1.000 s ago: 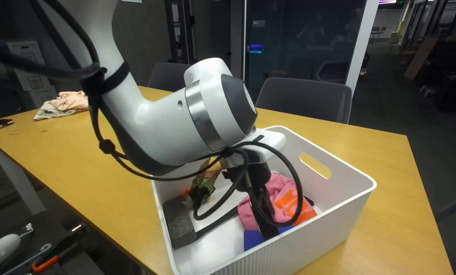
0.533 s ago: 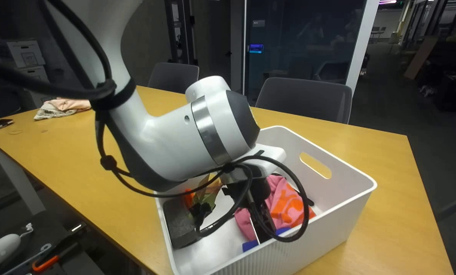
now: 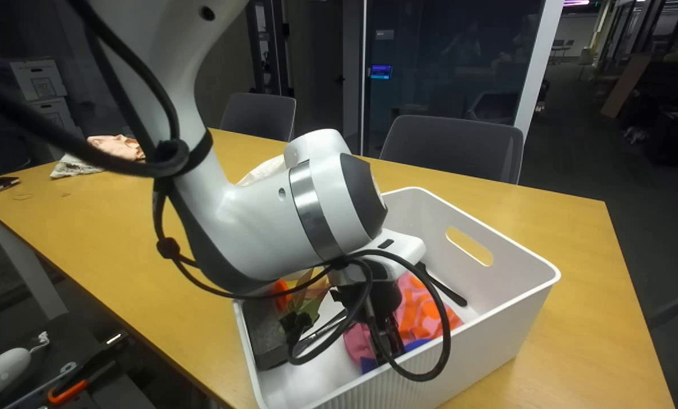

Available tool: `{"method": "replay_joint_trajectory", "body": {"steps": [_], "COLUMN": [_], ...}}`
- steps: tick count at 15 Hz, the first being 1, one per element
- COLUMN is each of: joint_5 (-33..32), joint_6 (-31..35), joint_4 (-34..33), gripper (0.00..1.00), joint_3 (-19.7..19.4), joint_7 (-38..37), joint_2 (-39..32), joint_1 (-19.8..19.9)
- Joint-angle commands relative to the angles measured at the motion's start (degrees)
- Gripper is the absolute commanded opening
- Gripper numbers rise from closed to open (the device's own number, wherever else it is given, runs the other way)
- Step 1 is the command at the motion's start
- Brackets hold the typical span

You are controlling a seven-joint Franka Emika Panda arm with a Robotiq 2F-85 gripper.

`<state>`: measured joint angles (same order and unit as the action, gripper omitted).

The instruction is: Remove the toy moose, the pink shirt and blue object from the white basket and put them in the plastic bag

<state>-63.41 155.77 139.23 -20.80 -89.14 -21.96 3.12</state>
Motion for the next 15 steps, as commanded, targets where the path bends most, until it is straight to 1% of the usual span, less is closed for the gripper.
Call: {"method": "replay_joint_trajectory", "body": {"steps": [1,4,5,6,7,8,9,15], "joint_5": [0.97,1.12,1.59,2.22,3.31,4.1,4.22,2.55], "joint_6": [0.27,0.4,0.42,0.32,0.08,-0.19,-0.47,-1.15], "joint_4": [0.07,0.18,-0.05,-0.32,-0.65,-1.1,-1.74,-4.99], "gripper": [0.22,0.02,0.01,0.04,0.04,0.01,0.0,0.0], "joint_3": [0.33,-0.1,-0.09,-0.02,0.06,0.02,-0.25,-1.27], "joint_7": [-0.37,-0.85,-1.18,-1.3,-1.27,-1.55,-2.75,-11.64], "joint_2": [0.54,3.75,4.44,5.05,5.82,6.37,7.0,11.32], "joint_1": [0.07,0.06,0.05,0.11,0.18,0.09,-0.23,-0.99]}}
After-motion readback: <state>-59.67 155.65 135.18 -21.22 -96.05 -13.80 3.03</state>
